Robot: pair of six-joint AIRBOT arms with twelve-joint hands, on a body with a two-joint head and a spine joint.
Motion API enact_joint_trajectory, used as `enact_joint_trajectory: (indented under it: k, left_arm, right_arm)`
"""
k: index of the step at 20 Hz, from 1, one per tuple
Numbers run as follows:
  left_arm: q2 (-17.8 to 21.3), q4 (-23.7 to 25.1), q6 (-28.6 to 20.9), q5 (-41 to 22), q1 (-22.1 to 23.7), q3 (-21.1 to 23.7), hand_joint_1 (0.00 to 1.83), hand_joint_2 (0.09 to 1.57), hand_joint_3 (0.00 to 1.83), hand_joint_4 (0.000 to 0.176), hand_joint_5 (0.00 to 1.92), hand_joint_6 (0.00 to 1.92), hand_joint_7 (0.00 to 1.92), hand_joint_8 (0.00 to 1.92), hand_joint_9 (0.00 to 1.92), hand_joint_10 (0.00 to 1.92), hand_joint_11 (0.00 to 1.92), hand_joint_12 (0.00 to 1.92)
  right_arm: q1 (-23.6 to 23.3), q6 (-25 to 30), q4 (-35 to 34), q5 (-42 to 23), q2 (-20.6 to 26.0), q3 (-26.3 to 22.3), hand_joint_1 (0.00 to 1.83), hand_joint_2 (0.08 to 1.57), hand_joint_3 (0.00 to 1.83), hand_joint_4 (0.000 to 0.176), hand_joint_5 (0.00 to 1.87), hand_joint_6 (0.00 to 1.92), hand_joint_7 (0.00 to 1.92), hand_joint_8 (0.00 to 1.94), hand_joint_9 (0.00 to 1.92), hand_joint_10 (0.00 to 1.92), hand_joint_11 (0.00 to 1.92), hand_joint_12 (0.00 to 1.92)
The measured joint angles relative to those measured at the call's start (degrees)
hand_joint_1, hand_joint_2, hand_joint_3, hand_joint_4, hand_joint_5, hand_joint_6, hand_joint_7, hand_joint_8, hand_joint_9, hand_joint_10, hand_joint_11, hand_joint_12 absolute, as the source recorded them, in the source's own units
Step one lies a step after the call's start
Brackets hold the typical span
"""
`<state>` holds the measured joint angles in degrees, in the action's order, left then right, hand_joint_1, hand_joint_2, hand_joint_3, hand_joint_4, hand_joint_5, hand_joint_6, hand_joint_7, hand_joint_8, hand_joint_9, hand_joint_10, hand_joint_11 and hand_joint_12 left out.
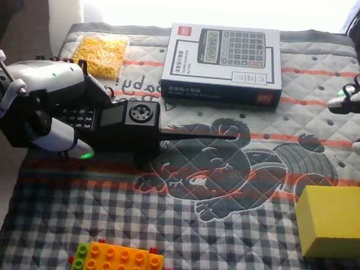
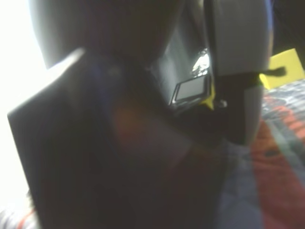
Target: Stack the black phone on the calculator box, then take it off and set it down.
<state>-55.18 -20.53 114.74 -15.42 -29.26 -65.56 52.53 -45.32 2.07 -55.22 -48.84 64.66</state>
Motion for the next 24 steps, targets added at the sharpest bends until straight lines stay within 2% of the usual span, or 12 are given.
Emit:
enact_joint_trajectory:
  k: [5,7,8,11,13,16,18,19,20,21,22,24]
  left_arm:
    - [3.41,3.69,-0.59,-4.26,2.78,4.94,1.23,1.11,0.00,0.000,0.94,0.98,1.03,1.03,0.92,1.04,0.74,1.54]
    - [4.26,6.49,-3.76,-5.95,3.45,5.29,1.22,1.11,0.00,0.024,0.96,1.03,1.03,0.93,0.94,0.76,0.71,1.27]
    - [4.35,8.28,-6.21,-6.29,4.20,5.29,1.35,1.09,0.00,0.000,0.98,0.98,1.03,0.88,0.93,1.05,0.70,1.25]
    - [3.93,10.05,-6.84,-7.10,6.23,5.29,1.24,1.09,0.00,0.000,1.01,0.87,1.03,1.00,0.91,0.94,0.64,1.50]
    - [2.32,10.43,-6.88,-6.99,8.68,3.91,1.37,1.07,0.00,0.000,0.97,0.96,1.09,0.81,1.01,1.05,0.69,1.39]
    - [-2.23,10.12,-10.73,-7.10,11.37,-1.36,1.39,1.07,0.00,0.000,1.00,0.93,1.07,0.83,0.97,1.07,0.67,1.24]
    - [-5.01,9.35,-11.67,-5.46,11.96,-4.70,1.27,1.06,0.00,0.000,1.04,0.81,1.17,0.80,1.11,0.79,0.90,1.28]
    - [-6.99,8.98,-11.72,-3.48,12.74,-6.73,1.26,1.06,0.00,0.000,1.02,0.85,1.16,0.81,1.12,0.75,0.88,1.27]
    - [-8.31,8.85,-11.76,-2.23,13.38,-8.00,1.37,1.06,0.01,0.000,0.97,0.93,1.12,0.74,1.08,0.95,0.81,1.22]
    - [-9.42,8.74,-11.85,-1.60,13.99,-9.09,1.38,1.07,0.00,0.000,0.95,0.98,1.11,0.73,1.05,1.02,0.81,1.16]
    - [-10.82,8.28,-11.91,-1.07,14.45,-10.45,1.39,1.07,0.00,0.000,0.99,0.94,1.12,0.72,0.98,1.08,0.74,1.12]
    - [-13.57,7.67,-12.00,-0.31,15.15,-13.18,1.38,1.09,0.00,0.000,1.03,0.81,1.04,0.93,0.89,1.21,0.58,1.26]
  right_arm:
    - [0.00,0.00,0.11,0.17,0.00,0.00,0.45,1.33,0.00,0.000,0.64,0.00,0.67,0.00,0.71,0.00,0.44,0.70]
    - [0.00,0.00,0.09,0.24,0.00,0.00,0.45,1.33,0.00,0.000,0.64,0.00,0.67,0.00,0.71,0.00,0.41,0.78]
    - [0.00,0.00,0.00,0.22,0.00,0.00,0.43,1.33,0.00,0.000,0.64,0.00,0.67,0.00,0.70,0.00,0.40,0.77]
    - [0.00,-0.02,0.09,0.20,0.00,0.00,0.44,1.33,0.00,0.000,0.64,0.00,0.67,0.00,0.71,0.00,0.40,0.79]
    - [0.00,0.00,-0.04,0.20,-0.02,0.02,0.43,1.34,0.00,0.000,0.64,0.00,0.67,0.00,0.71,0.00,0.40,0.78]
    - [0.00,0.00,0.15,-0.04,-1.16,0.57,0.40,1.34,0.00,0.007,0.62,0.00,0.66,0.00,0.69,0.00,0.36,0.77]
    - [0.00,0.00,0.13,0.39,-1.51,0.70,0.43,1.33,0.00,0.001,0.64,0.01,0.69,0.01,0.78,0.03,0.51,0.83]
    - [-0.09,0.00,0.15,0.28,-1.55,0.85,0.45,1.32,0.00,0.000,0.65,0.00,0.69,0.00,0.92,0.07,0.59,1.07]
    - [-0.26,-0.02,0.61,0.17,-1.62,1.09,0.44,1.32,0.00,0.009,0.65,0.00,0.69,0.00,0.94,0.07,0.58,1.14]
    - [-0.33,0.00,0.57,0.00,-1.68,1.20,0.46,1.31,0.00,0.004,0.66,0.00,0.71,0.00,1.02,0.23,0.64,1.30]
    - [-0.48,0.00,0.79,-0.04,-1.88,1.38,0.47,1.31,0.00,0.002,0.65,0.00,0.72,0.00,0.98,0.24,0.61,1.32]
    - [-0.66,0.00,0.92,0.26,-2.10,1.40,0.50,1.32,0.00,0.000,0.64,0.00,0.72,0.00,0.92,0.11,0.53,1.22]
